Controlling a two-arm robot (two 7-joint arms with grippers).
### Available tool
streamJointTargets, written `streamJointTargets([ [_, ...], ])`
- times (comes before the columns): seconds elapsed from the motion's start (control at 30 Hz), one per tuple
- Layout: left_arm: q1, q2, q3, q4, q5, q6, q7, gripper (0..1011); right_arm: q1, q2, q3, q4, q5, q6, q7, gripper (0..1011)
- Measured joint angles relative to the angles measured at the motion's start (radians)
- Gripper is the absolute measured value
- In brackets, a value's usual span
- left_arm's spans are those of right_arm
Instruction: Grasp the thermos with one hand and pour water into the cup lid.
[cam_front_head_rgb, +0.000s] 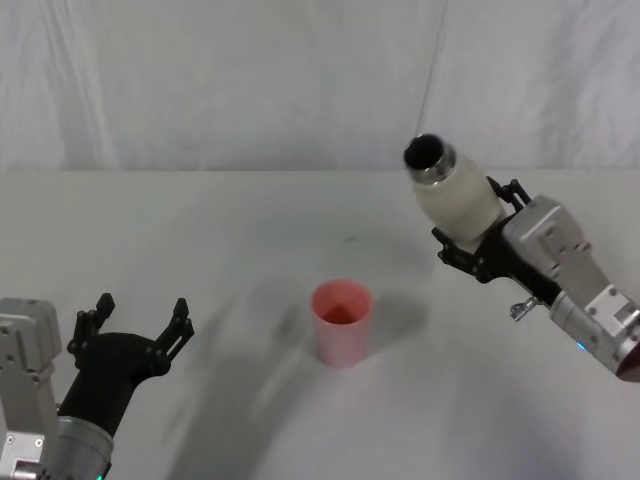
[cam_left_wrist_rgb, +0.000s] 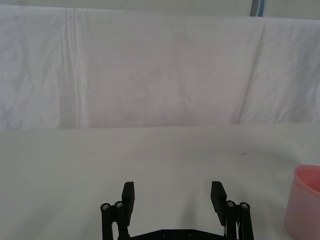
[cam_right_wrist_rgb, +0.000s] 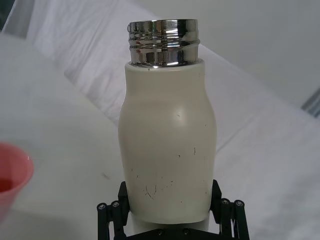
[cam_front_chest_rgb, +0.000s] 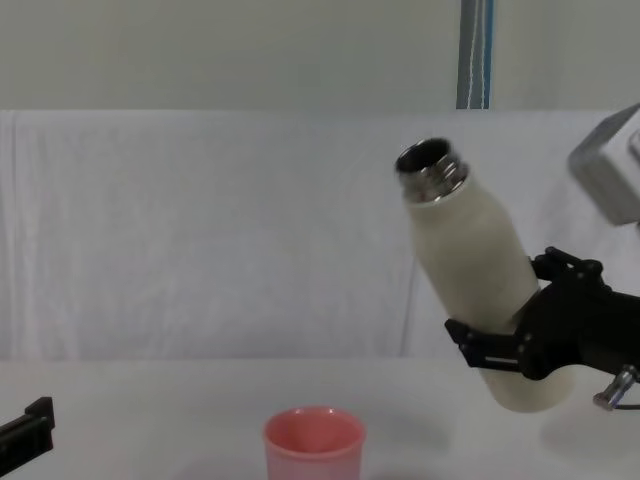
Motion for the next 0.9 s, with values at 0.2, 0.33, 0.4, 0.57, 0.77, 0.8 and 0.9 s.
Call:
streamJointTargets([
  [0.2, 0.000, 0.000, 0.000, 0.000, 0.000, 0.000, 0.000, 1001, -0.030, -0.016, 0.046, -0.021, 0.114, 0.027, 0.026, 951],
  [0.33, 0.000, 0.000, 0.000, 0.000, 0.000, 0.000, 0.000, 1001, -0.059, -0.023, 0.073, -0.044, 0.183, 0.048, 0.036, 951],
  [0.4, 0.000, 0.000, 0.000, 0.000, 0.000, 0.000, 0.000, 1001, -0.073, -0.023, 0.083, -0.055, 0.210, 0.057, 0.038, 951],
  [0.57, 0.000, 0.000, 0.000, 0.000, 0.000, 0.000, 0.000, 1001, -0.103, -0.022, 0.102, -0.084, 0.256, 0.070, 0.038, 951],
  [0.77, 0.000, 0.000, 0.000, 0.000, 0.000, 0.000, 0.000, 1001, -0.131, -0.026, 0.123, -0.096, 0.321, 0.076, 0.038, 951],
  [0.8, 0.000, 0.000, 0.000, 0.000, 0.000, 0.000, 0.000, 1001, -0.132, -0.027, 0.124, -0.096, 0.327, 0.076, 0.038, 951],
  [0.9, 0.000, 0.000, 0.000, 0.000, 0.000, 0.000, 0.000, 1001, -0.137, -0.032, 0.129, -0.096, 0.349, 0.079, 0.038, 951],
])
